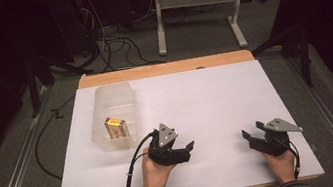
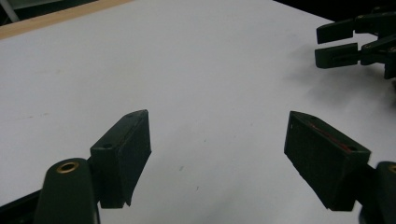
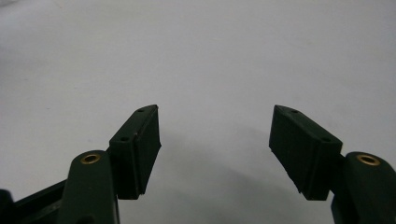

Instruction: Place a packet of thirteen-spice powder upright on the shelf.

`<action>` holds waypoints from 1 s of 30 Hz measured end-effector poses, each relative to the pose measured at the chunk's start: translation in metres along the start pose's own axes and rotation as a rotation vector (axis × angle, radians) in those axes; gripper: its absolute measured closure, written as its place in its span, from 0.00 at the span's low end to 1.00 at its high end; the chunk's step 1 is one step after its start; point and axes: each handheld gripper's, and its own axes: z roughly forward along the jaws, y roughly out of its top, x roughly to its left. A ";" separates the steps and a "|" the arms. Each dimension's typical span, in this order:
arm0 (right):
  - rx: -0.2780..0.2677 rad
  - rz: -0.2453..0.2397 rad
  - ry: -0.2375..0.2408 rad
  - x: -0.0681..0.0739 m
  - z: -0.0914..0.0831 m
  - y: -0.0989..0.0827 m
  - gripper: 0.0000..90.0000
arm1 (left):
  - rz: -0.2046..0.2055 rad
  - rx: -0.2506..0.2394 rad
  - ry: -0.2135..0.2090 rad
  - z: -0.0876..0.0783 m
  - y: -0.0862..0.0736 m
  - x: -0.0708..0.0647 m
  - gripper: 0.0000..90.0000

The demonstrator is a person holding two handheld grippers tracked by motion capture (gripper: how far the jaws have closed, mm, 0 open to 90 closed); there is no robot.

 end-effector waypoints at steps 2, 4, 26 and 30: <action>0.002 0.001 0.001 0.000 0.000 0.000 0.38 | -0.009 0.001 0.001 0.003 -0.001 0.001 0.26; 0.002 -0.002 0.000 0.000 0.000 0.000 0.38 | -0.014 0.005 0.004 0.004 -0.002 0.002 0.26; 0.009 -0.016 -0.004 0.002 0.001 0.000 0.38 | -0.045 0.041 0.043 0.025 -0.012 0.016 0.25; 0.007 -0.012 -0.006 0.002 0.000 0.000 0.38 | -0.058 0.034 0.057 0.028 -0.014 0.019 0.25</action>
